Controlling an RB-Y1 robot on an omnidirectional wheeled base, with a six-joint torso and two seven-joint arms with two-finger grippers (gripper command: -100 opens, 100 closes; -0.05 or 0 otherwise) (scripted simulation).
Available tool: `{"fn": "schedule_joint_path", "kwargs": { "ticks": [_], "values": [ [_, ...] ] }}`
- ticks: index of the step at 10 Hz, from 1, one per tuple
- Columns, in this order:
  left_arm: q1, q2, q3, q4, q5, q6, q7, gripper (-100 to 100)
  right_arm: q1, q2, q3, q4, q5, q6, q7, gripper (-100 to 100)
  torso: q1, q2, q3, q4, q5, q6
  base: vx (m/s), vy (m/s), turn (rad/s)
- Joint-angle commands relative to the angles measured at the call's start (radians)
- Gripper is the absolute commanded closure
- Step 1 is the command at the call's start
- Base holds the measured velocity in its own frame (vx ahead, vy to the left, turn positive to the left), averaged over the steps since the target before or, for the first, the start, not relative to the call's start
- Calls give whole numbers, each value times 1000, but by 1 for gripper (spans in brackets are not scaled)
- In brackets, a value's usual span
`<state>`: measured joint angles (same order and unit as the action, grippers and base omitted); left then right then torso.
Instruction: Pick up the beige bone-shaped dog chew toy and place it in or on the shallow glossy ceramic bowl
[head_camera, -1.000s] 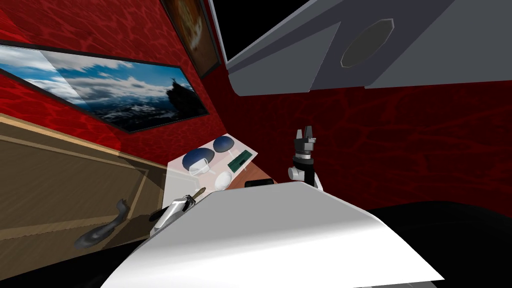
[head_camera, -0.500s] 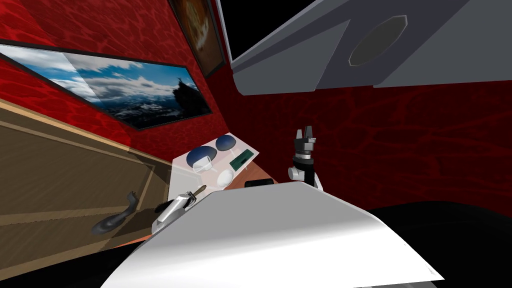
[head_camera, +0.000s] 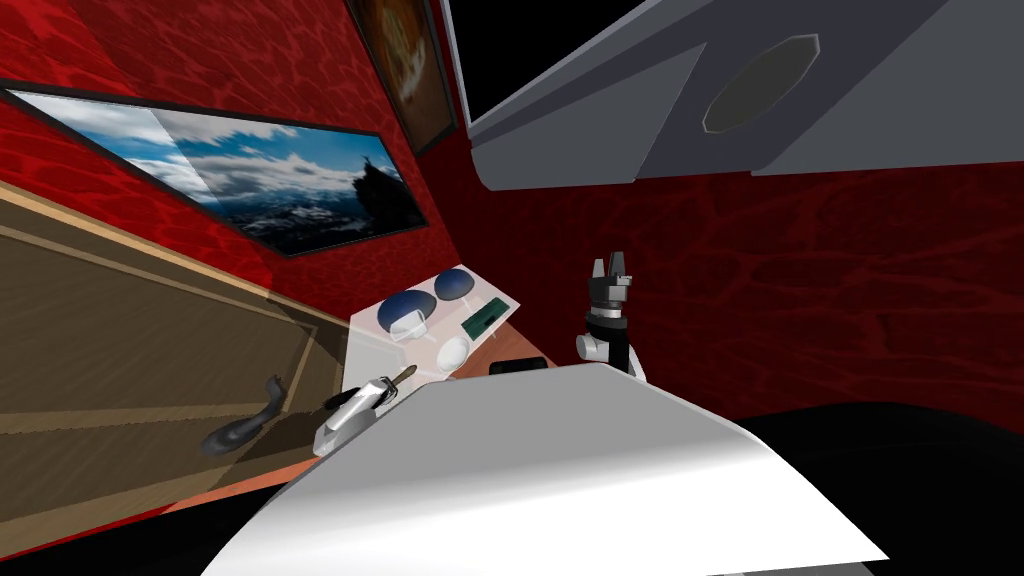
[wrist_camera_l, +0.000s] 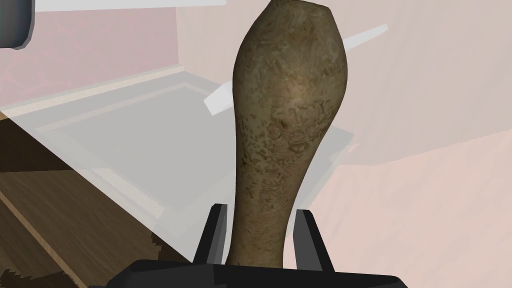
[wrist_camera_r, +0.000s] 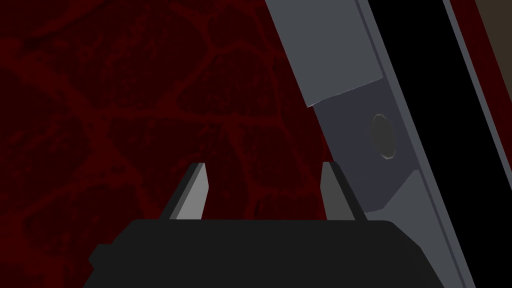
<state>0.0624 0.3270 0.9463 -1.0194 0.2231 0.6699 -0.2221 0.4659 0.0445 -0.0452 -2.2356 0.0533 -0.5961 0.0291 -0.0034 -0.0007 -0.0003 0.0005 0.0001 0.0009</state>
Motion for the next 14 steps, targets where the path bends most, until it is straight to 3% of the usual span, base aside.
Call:
{"fn": "schedule_joint_path", "kwargs": {
  "ticks": [1, 3, 4, 5, 7, 9, 10, 11, 12, 14],
  "values": [
    [18, 2, -50, -38, -19, 11, 50, 100, 0, 0, 0, 0, 0, 0, 0, 0, 0, 0, 0, 0, 0, 0, -20, 18, 82],
    [18, 2, -105, -38, -19, 11, 108, 100, 0, 0, 0, 0, 0, 0, 0, 0, 0, 1, 0, 0, -1, -1, -19, 17, 39],
    [18, 2, -105, -38, -19, 11, 119, 100, 0, 0, 0, 0, 0, 0, 0, 0, 0, 0, 0, 0, 0, 0, -4, 1, -24],
    [33, 6, -150, -70, -41, 20, 157, 100, 0, 0, 0, 0, 0, 0, 0, 0, -1, 0, 0, 0, -1, 0, -13, 14, 84],
    [33, 6, -196, -70, -41, 20, 211, 100, 0, 0, 0, 0, 0, 0, 0, 0, -1, 1, 0, 0, -1, -1, -20, 14, 42],
    [47, 10, -262, -102, -62, 29, 269, 100, 0, 0, 0, 0, 0, 0, 0, 0, -1, 1, 0, 0, -2, -1, -18, 20, 73],
    [47, 10, -288, -102, -62, 29, 297, 100, 0, 0, 0, 0, 0, 0, 0, 0, -1, 1, 1, 0, -2, -1, -13, 12, 12],
    [47, 10, -288, -102, -62, 29, 311, 100, 0, 0, 0, 0, 0, 0, 0, 0, -2, 0, 0, 0, -1, 0, -5, 1, -17],
    [62, 14, -333, -134, -84, 38, 349, 100, 0, 0, 0, 0, 0, 0, 0, 0, -2, 0, 0, 0, -2, 0, -17, 13, 98],
    [62, 14, -379, -134, -84, 38, 404, 100, 0, 0, 0, 0, 0, 0, 0, 0, -2, 1, 1, 0, -2, -1, -16, 14, 39]
  ]
}}
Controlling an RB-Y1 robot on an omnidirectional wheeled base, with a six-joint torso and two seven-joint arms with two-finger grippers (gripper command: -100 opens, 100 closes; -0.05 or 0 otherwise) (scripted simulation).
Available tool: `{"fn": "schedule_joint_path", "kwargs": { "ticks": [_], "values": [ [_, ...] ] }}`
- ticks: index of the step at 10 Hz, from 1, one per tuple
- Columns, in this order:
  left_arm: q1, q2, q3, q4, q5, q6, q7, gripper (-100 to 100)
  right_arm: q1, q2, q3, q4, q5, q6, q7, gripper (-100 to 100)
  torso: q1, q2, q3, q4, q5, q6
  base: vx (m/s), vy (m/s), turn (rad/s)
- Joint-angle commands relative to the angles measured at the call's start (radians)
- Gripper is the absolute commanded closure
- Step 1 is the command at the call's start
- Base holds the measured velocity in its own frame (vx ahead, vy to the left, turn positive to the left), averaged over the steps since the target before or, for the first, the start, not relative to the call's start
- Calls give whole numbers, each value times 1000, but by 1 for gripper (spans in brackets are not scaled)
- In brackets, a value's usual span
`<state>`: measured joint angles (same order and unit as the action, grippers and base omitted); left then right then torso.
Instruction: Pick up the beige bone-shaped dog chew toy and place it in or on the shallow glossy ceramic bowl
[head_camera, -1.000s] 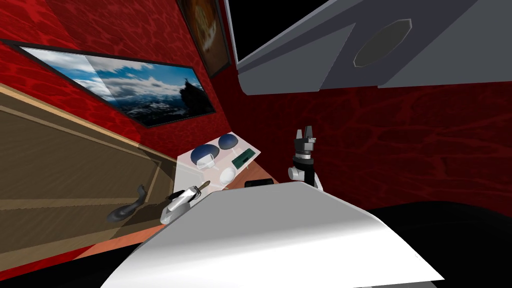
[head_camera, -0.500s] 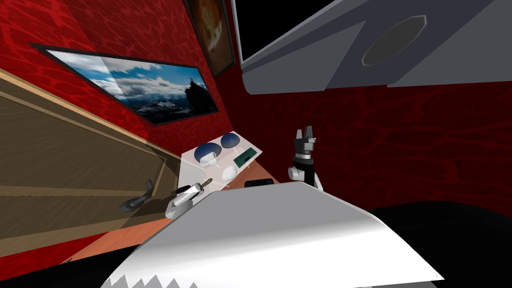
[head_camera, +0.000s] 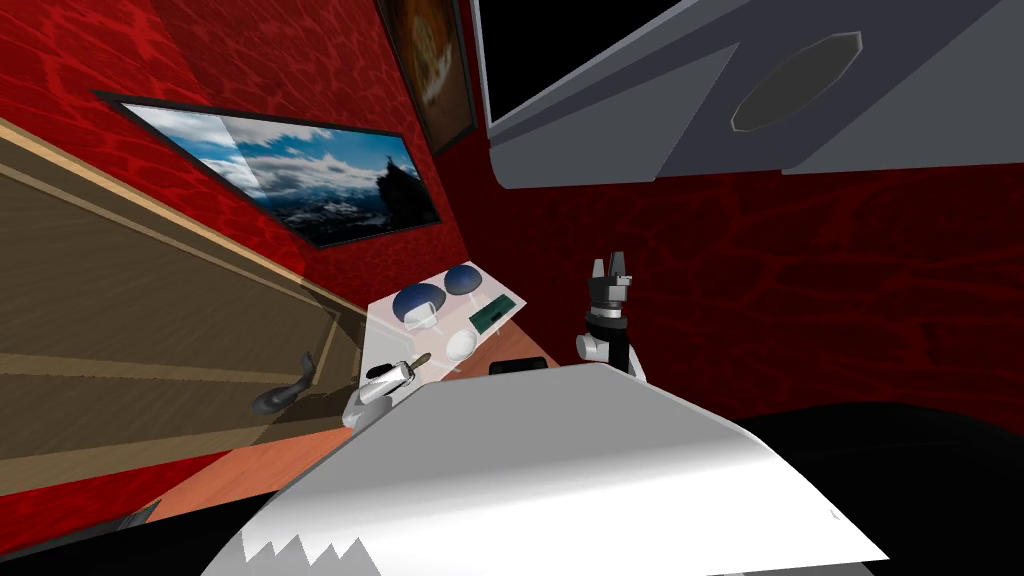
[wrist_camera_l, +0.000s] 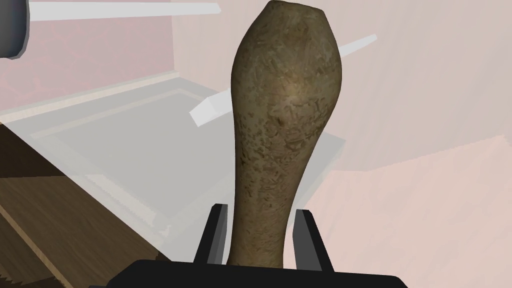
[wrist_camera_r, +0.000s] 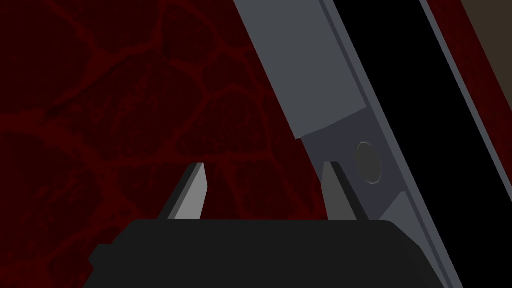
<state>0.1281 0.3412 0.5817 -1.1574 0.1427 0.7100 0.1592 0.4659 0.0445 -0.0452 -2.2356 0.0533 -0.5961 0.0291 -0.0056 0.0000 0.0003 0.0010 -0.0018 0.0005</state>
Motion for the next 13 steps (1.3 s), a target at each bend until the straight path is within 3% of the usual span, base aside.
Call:
{"fn": "schedule_joint_path", "kwargs": {
  "ticks": [1, 3, 5, 6, 7, 9, 10, 13],
  "values": [
    [11, 4, -50, -28, -25, 7, 50, 100, 0, 0, 0, 0, 0, 0, 0, 0, 0, 0, 0, 0, 0, 0, -21, 21, 88],
    [11, 4, -106, -28, -25, 7, 110, 100, 0, 0, 0, 0, 0, 0, 0, 0, 0, 1, 1, 0, 0, 0, -19, 16, 30],
    [9, 2, -101, -26, -27, 6, 111, 100, 0, 0, 0, 0, 0, 0, 0, 0, -1, 0, 0, 0, -1, 0, -1, 1, -11],
    [9, 2, -103, -25, -27, 5, 115, 0, 0, 0, 0, 0, 0, 0, 0, 0, -1, 0, 0, 0, -1, -1, 0, 0, 0],
    [-17, 22, -110, -59, -37, 10, 109, 100, 0, 0, 0, 0, 0, 0, 0, 0, -1, 0, 0, 0, -1, -1, -99, -34, 202],
    [-66, 24, -141, -106, -55, 31, 95, 100, 0, 0, 0, 0, 0, 0, 0, 0, -6, 10, 6, 2, -4, -2, -170, -54, 310],
    [-66, 24, -141, -106, -55, 31, 95, 100, 0, 0, 0, 0, 0, 0, 0, 0, -6, 12, 7, 3, -4, -2, -115, 0, 76],
    [-126, 4, -188, -158, -79, 64, 75, 100, 0, 0, 0, 0, 0, 0, 0, 0, -3, 7, 4, 2, -4, -1, -78, 17, 210]
  ]
}}
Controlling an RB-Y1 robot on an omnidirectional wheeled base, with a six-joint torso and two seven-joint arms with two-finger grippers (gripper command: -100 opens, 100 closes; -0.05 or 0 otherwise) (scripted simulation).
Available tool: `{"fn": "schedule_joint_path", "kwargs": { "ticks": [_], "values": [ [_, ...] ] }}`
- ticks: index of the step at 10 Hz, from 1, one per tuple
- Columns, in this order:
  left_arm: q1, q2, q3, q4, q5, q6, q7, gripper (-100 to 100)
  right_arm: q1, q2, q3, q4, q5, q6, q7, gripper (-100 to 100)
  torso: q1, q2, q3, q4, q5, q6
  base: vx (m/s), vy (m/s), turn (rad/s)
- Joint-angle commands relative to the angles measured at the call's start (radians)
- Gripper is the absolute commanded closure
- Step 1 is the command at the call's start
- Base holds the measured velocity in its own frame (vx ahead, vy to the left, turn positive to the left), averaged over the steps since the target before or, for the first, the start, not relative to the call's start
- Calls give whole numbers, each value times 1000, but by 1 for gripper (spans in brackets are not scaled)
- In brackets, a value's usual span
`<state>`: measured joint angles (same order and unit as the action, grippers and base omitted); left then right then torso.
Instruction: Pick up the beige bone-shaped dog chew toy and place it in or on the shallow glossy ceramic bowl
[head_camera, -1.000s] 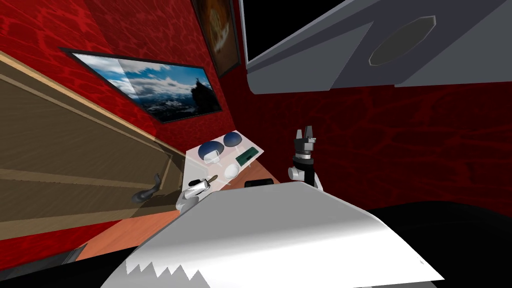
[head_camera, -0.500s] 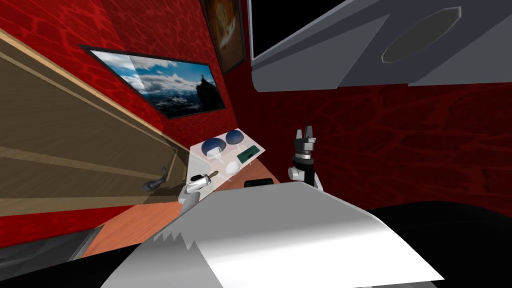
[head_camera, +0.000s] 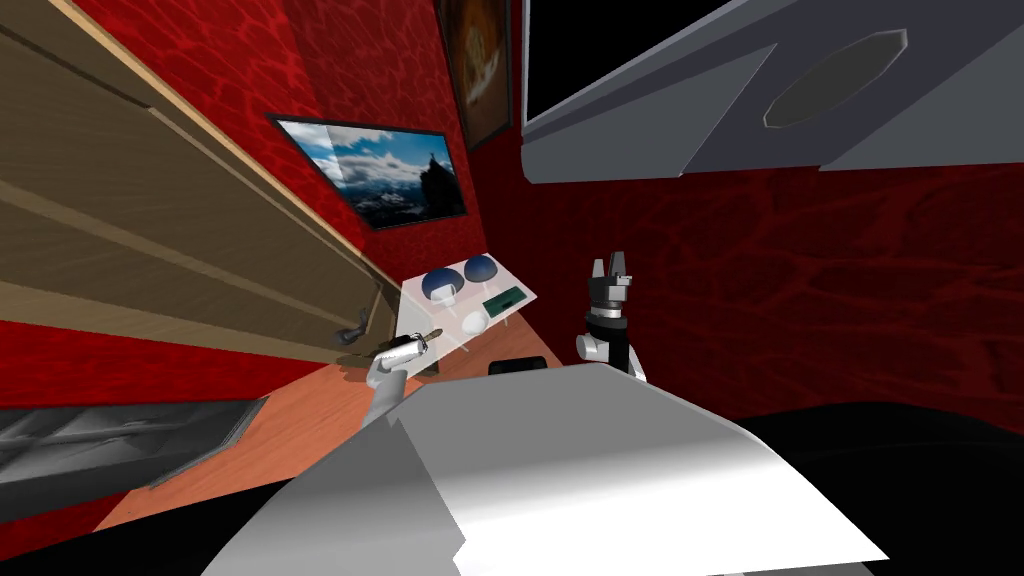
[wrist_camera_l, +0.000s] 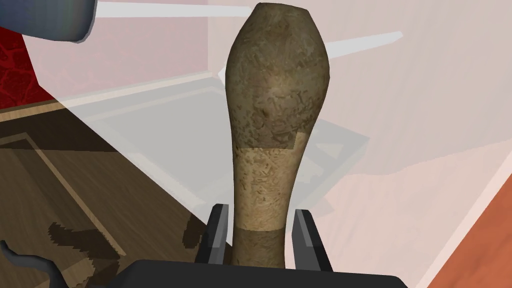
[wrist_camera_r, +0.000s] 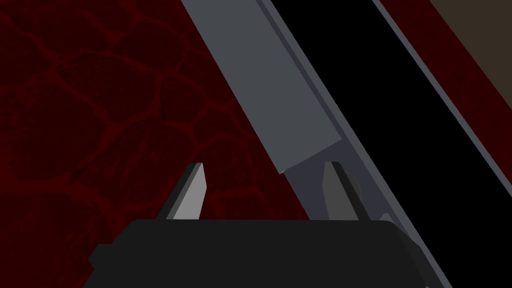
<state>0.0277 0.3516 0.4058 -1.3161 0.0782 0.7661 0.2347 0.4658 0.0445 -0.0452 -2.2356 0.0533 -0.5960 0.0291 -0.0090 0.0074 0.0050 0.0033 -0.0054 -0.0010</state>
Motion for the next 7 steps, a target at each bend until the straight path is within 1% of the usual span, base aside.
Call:
{"fn": "schedule_joint_path", "kwargs": {
  "ticks": [1, 5, 6, 7],
  "values": [
    [-47, -16, -29, -17, -23, 21, -8, 100, 0, 0, 0, 0, 0, 0, 0, 0, 0, 0, 0, 0, 0, 0, -98, 16, 278],
    [-132, -59, -99, -84, -56, 75, -39, 100, 0, 0, 0, 0, 0, 0, 0, 0, -1, 1, 1, 1, -1, 0, -83, 28, 253],
    [-132, -59, -99, -84, -56, 75, -39, 100, 0, 0, 0, 0, 0, 0, 0, 0, -1, 0, 1, 1, -1, 1, -47, 19, 59],
    [-153, -69, -115, -100, -64, 88, -47, 100, 0, 0, 0, 0, 0, 0, 0, 0, -2, -1, 0, 1, -1, 2, -40, 19, 152]
  ]
}}
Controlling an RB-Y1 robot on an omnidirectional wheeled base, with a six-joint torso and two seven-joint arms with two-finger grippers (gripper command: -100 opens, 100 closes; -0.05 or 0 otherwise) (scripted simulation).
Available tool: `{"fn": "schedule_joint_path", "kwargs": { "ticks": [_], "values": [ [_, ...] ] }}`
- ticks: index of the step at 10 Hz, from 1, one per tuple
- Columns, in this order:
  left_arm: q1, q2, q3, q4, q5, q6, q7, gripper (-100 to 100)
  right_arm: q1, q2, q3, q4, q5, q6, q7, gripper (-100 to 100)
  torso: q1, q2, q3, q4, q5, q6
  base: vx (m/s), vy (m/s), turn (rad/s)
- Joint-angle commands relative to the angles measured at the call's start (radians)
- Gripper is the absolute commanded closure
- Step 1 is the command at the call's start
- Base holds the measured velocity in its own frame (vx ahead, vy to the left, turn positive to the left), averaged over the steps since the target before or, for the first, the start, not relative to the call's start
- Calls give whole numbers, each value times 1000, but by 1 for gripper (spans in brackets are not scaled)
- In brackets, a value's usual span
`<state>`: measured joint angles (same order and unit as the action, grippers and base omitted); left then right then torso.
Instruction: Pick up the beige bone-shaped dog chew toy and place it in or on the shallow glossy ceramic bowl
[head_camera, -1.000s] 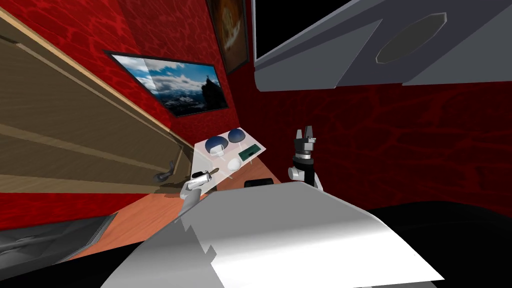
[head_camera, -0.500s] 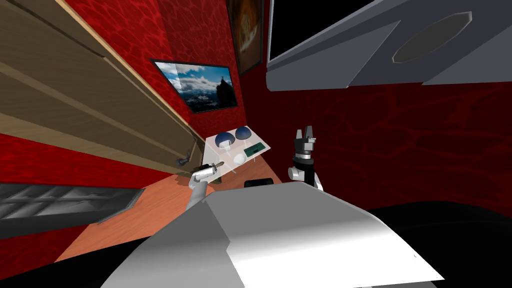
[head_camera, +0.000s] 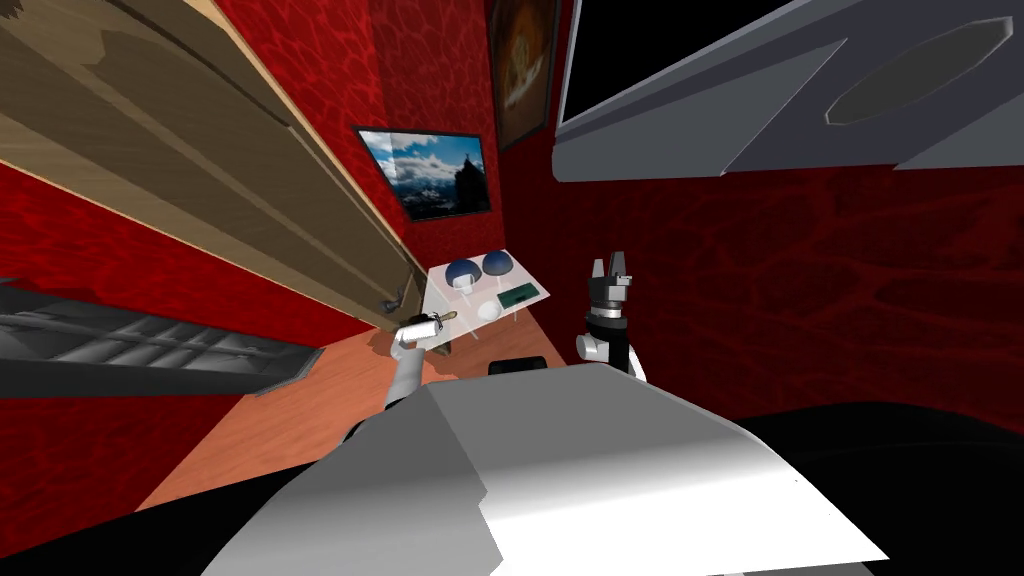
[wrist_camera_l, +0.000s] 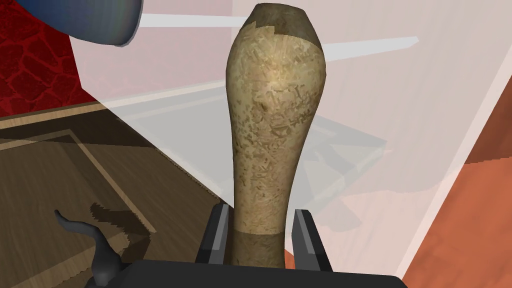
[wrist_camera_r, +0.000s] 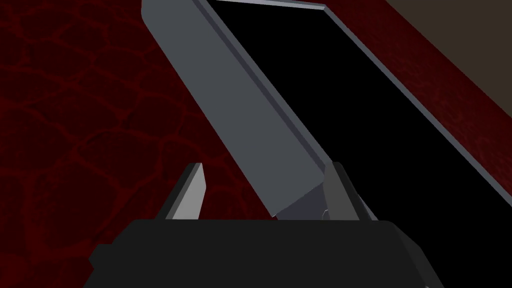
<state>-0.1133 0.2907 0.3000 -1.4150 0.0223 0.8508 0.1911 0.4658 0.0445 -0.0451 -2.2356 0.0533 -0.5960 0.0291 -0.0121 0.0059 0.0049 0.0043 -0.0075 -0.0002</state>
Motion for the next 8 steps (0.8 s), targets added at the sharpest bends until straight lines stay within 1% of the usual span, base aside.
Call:
{"fn": "schedule_joint_path", "kwargs": {
  "ticks": [1, 3, 4, 5, 6, 8],
  "values": [
    [-32, -18, -24, -17, -16, 16, -11, 100, 0, 0, 0, 0, 0, 0, 0, 0, 0, 0, 0, 0, 0, 0, -45, 23, 241],
    [-68, -34, -49, -46, -31, 41, -27, 100, 0, 0, 0, 0, 0, 0, 0, 0, 0, 0, 0, 0, 0, 1, -54, 19, 193],
    [-99, -47, -70, -71, -44, 66, -42, 100, 0, 0, 0, 0, 0, 0, 0, 0, -1, 1, 0, 0, 0, 1, -71, 3, 335],
    [-99, -47, -70, -71, -44, 66, -42, 100, 0, 0, 0, 0, 0, 0, 0, 0, -2, 2, 2, 1, -1, -1, -42, -4, 108],
    [-124, -55, -83, -94, -58, 92, -57, 100, 0, 0, 0, 0, 0, 0, 0, 0, -3, 1, 1, 1, -1, 1, -22, -12, 133],
    [-141, -62, -91, -115, -71, 122, -73, 100, 0, 0, 0, 0, 0, 0, 0, 0, -5, -1, 0, 0, -2, 1, 2, -39, 107]
  ]
}}
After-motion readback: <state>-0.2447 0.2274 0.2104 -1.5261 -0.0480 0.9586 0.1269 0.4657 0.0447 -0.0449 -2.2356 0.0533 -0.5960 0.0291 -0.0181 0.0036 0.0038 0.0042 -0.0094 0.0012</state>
